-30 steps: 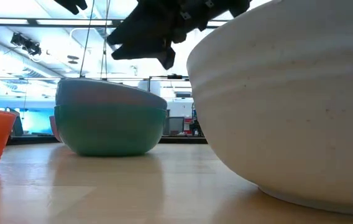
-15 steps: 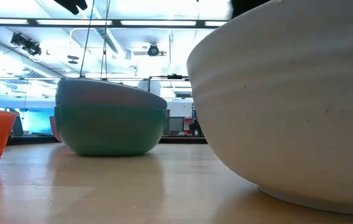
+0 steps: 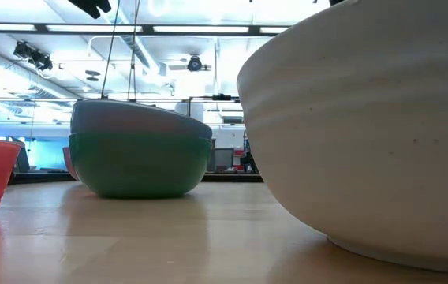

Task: Nest bowls inside each other
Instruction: Stack the green bowl on top of the orange bowl

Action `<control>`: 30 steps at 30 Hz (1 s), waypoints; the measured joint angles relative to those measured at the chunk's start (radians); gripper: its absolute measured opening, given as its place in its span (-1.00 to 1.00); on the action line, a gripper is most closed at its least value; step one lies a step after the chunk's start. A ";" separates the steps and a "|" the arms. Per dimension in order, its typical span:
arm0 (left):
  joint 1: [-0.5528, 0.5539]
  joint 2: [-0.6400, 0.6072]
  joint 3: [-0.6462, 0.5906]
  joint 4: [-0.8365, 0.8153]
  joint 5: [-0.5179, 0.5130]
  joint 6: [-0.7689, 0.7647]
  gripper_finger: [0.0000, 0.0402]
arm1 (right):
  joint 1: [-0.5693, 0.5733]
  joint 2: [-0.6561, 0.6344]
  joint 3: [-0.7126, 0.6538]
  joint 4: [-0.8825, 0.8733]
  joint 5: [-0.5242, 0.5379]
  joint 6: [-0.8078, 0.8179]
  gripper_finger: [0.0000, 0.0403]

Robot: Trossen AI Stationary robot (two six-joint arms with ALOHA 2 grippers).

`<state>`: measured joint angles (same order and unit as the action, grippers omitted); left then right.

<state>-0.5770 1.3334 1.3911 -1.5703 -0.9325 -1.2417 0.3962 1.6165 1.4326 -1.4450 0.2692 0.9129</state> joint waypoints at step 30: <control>0.000 0.000 0.000 0.004 0.001 -0.002 0.24 | -0.070 0.002 -0.165 0.225 -0.083 0.000 0.12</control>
<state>-0.5770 1.3334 1.3911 -1.5661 -0.9318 -1.2434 0.3261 1.6188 1.2678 -1.2205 0.1860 0.9132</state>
